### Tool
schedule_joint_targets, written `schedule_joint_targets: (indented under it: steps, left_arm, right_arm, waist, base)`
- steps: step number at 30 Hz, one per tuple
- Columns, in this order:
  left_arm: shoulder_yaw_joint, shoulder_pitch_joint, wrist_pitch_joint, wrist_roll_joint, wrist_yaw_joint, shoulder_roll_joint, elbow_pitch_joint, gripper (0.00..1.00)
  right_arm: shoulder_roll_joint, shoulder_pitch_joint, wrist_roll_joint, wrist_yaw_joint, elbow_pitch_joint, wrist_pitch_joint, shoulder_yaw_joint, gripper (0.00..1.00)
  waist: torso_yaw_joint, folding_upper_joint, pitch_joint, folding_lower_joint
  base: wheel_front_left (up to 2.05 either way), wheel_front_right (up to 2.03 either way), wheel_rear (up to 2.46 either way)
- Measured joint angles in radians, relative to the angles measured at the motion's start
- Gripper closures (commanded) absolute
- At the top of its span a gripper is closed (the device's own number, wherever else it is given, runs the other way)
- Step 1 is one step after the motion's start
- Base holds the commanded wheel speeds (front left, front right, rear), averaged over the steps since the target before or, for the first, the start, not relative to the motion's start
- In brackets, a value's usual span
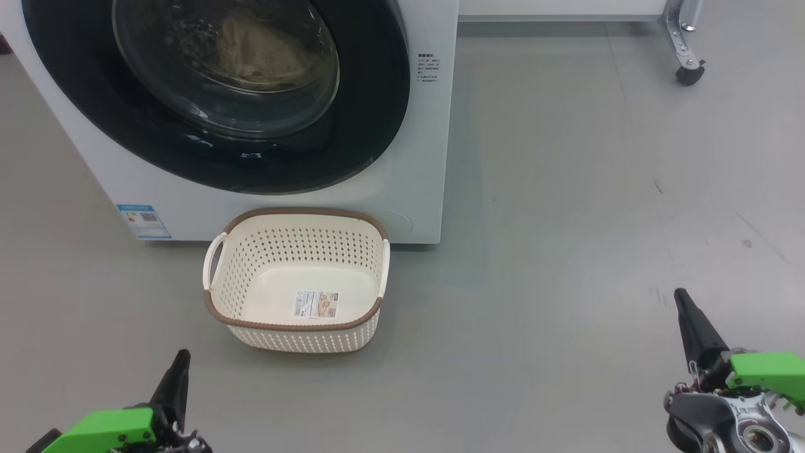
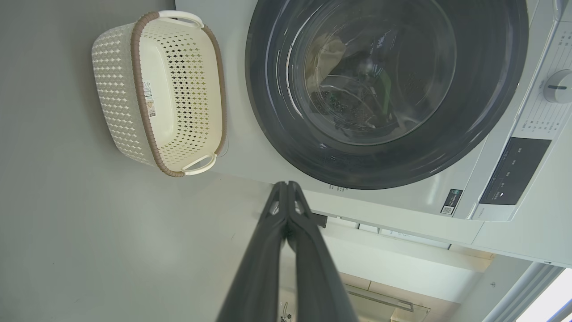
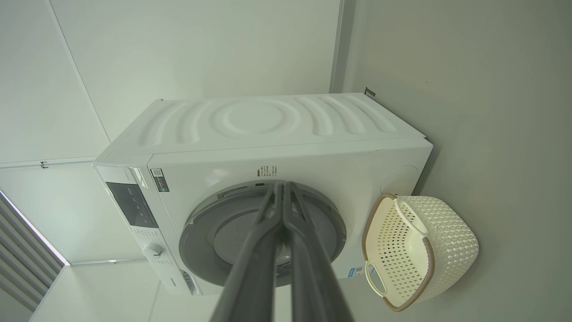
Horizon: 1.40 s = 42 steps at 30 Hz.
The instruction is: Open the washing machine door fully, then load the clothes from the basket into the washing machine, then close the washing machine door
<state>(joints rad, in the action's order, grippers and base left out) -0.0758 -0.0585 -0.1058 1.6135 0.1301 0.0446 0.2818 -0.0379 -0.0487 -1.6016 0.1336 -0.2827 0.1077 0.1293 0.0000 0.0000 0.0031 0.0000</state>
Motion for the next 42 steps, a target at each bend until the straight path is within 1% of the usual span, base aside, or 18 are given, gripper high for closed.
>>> schedule_joint_targets:
  steps: [42]
  left_arm:
    - [-0.002, 0.000, 0.000, 0.000, 0.000, -0.002, 0.000, 1.00]
  right_arm:
    - [0.000, 0.000, 0.000, 0.000, 0.000, 0.000, 0.000, 1.00]
  waist:
    - [0.000, 0.0000, 0.000, 0.0000]
  base:
    - [0.00, 0.00, 0.00]
